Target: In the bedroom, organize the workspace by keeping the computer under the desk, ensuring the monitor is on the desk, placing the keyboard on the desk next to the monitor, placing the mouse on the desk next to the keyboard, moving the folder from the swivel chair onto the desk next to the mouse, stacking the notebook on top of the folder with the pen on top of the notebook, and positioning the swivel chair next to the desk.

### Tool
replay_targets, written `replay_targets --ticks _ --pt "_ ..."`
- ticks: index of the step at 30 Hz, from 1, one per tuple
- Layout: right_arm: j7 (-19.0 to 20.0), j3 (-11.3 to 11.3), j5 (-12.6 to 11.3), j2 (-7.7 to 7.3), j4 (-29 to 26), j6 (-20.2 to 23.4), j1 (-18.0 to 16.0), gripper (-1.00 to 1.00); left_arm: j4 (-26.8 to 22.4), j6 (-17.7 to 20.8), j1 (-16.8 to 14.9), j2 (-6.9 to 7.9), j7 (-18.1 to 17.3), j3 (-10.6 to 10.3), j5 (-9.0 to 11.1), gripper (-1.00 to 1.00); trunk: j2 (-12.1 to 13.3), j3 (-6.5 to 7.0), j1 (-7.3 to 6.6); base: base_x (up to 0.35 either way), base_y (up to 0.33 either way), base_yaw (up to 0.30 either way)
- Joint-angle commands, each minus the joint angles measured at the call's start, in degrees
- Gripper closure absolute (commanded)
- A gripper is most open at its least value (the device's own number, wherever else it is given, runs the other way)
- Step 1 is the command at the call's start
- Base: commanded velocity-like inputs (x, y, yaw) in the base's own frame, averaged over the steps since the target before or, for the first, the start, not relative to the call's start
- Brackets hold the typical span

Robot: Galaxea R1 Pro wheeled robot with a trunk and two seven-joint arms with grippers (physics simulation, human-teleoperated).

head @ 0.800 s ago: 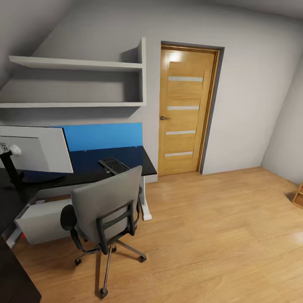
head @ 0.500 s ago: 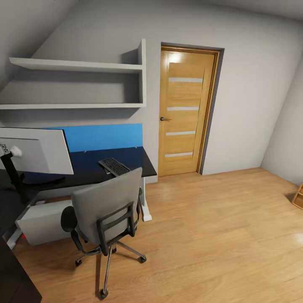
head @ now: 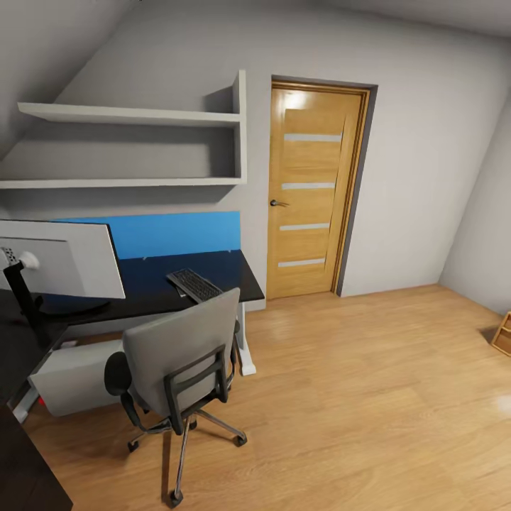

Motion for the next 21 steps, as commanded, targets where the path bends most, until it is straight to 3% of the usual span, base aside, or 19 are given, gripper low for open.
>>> replay_targets --ticks 1,21 --pt "0.0 0.0 0.0 -0.01 0.0 -0.5 0.0 -1.00 -0.1 0.1 0.0 -0.01 0.0 0.0 0.0 -1.00 0.4 0.14 -0.23 0.000 0.000 0.000" --pt "0.0 0.0 0.1 -0.16 -2.2 -6.5 0.0 -1.00 -0.6 -0.1 0.0 -0.01 0.0 0.1 0.0 -1.00 8.4 3.73 -4.62 0.000 0.000 0.000"
